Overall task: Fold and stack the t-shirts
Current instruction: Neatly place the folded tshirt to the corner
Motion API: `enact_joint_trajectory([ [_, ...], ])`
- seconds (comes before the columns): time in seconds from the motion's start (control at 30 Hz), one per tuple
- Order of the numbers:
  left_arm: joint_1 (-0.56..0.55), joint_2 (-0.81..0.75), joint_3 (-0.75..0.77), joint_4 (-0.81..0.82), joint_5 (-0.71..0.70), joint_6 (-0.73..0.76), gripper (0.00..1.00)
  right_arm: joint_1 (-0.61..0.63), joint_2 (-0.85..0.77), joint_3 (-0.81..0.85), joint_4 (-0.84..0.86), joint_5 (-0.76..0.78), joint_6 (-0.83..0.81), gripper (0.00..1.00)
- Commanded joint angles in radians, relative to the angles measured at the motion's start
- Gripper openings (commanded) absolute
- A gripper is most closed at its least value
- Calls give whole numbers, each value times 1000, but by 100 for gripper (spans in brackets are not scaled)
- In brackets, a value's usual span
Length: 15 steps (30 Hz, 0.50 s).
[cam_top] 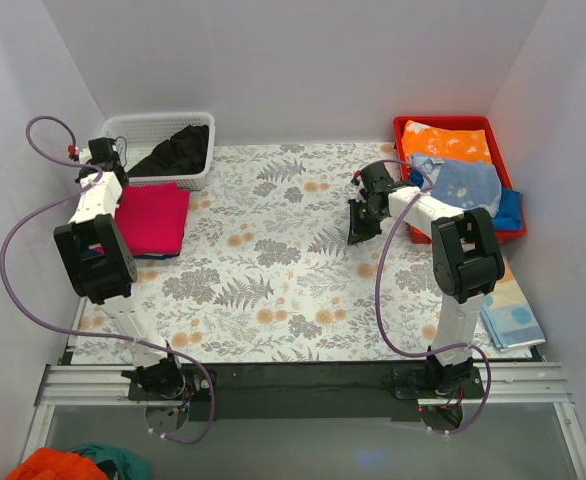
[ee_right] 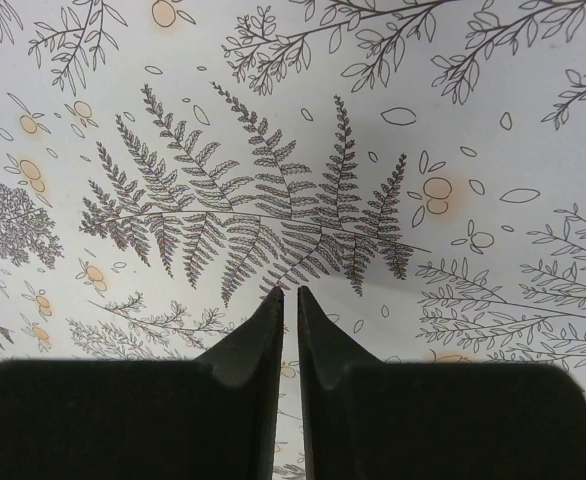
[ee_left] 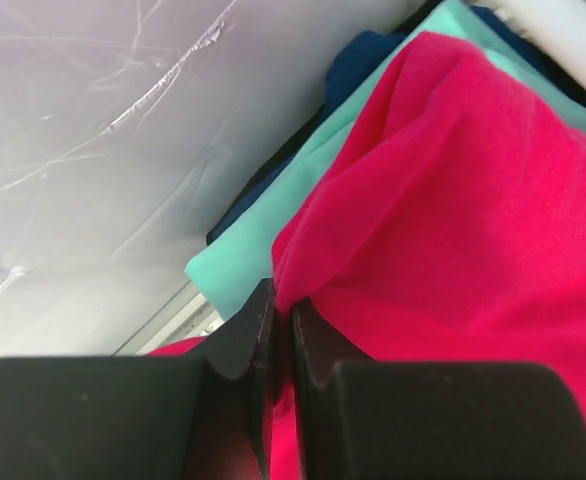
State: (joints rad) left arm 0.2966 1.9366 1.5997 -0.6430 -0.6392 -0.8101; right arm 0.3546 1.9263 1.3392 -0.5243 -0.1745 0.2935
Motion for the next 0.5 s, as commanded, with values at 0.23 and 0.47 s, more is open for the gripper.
enact_joint_trajectory([
  [0.23, 26, 70, 138, -101, -80, -216, 76, 3, -36, -26, -10, -8, 18, 15],
  [0.47, 3, -97, 83, -32, 74, -196, 80, 9, -50, -60, 13, -16, 27, 16],
])
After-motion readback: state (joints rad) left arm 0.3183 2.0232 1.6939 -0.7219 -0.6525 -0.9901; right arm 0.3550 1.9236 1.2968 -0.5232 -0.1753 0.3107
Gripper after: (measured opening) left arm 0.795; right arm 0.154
